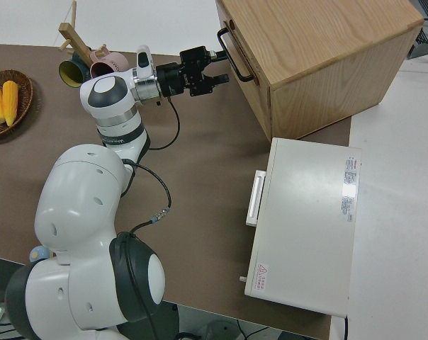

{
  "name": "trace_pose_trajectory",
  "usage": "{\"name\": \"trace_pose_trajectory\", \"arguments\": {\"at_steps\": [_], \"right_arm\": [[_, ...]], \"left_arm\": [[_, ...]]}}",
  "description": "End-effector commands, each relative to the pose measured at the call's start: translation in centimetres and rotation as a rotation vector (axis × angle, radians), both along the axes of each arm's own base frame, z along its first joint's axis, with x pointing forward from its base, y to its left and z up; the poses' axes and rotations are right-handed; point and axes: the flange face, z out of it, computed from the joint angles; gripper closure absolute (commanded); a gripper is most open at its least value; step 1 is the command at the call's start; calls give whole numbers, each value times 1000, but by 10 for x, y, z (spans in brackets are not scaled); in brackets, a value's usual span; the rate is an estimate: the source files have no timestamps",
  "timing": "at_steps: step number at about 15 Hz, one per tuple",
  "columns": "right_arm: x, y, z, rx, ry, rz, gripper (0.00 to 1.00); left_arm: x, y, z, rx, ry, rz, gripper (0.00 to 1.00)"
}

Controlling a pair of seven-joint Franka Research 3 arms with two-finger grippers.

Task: Slide drawer open with right arm
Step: 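Hook the right gripper onto the black bar handle of the wooden drawer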

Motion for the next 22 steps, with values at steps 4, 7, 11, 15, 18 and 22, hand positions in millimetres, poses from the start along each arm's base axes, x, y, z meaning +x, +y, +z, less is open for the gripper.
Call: {"name": "trace_pose_trajectory", "arguments": {"at_steps": [4,7,11,15,18,22], "right_arm": [[7,-17,-7,-1,-37,30,289],[7,-17,-7,-1,-39,31,366],[7,-17,-6,-1,-40,31,521],[7,-17,-6,2,-49,31,716],[8,-18,-7,-2,-48,32,801],[8,-18,-7,-1,-53,30,910]], "left_arm": [[-4,2,4,12,3,-1,2],[-4,2,4,12,3,-1,2],[-4,2,4,12,3,-1,5],[-4,2,4,12,3,-1,2],[-4,2,4,12,2,-1,2],[-4,2,4,12,3,-1,2]]}}
